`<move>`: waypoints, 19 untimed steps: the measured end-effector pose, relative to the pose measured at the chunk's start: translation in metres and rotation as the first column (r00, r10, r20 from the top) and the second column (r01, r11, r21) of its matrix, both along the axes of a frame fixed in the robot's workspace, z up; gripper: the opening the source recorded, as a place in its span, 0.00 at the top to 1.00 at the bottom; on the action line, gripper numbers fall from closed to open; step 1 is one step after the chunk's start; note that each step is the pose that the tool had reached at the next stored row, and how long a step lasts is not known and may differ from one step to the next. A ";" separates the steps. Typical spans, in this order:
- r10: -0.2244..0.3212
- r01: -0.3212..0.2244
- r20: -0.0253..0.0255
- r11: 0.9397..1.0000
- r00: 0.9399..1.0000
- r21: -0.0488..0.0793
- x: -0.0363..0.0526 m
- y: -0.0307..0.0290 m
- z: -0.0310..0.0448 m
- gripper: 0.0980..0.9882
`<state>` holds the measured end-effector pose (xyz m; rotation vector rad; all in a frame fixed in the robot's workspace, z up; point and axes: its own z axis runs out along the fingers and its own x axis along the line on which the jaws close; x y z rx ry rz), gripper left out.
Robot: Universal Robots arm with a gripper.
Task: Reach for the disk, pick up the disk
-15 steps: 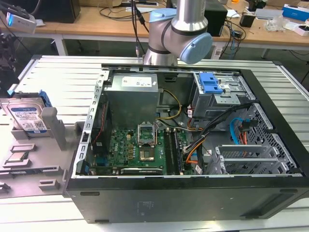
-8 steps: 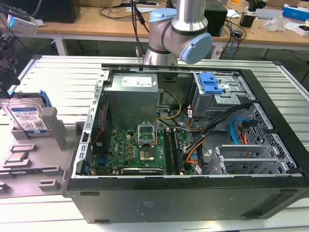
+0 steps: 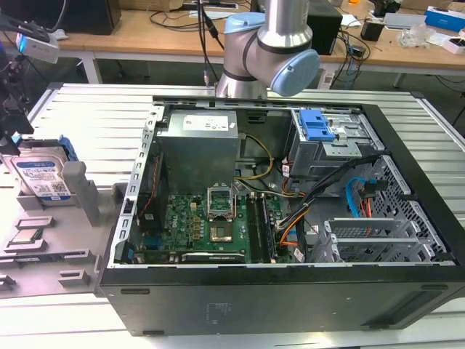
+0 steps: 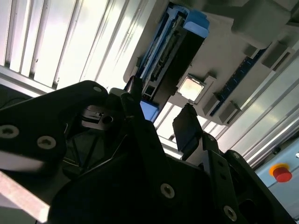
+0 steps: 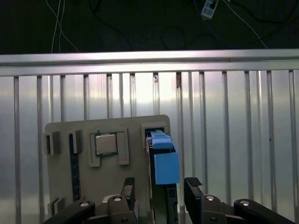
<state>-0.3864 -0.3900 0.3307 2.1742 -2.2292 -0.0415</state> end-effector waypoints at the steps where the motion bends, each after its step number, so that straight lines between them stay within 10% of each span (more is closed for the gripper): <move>1: 0.000 0.000 0.000 1.000 1.000 0.000 0.0000 0.0000 -0.0024 0.50; 19: 0.000 0.000 0.000 1.000 1.000 0.000 -0.0063 0.0044 -0.0359 0.50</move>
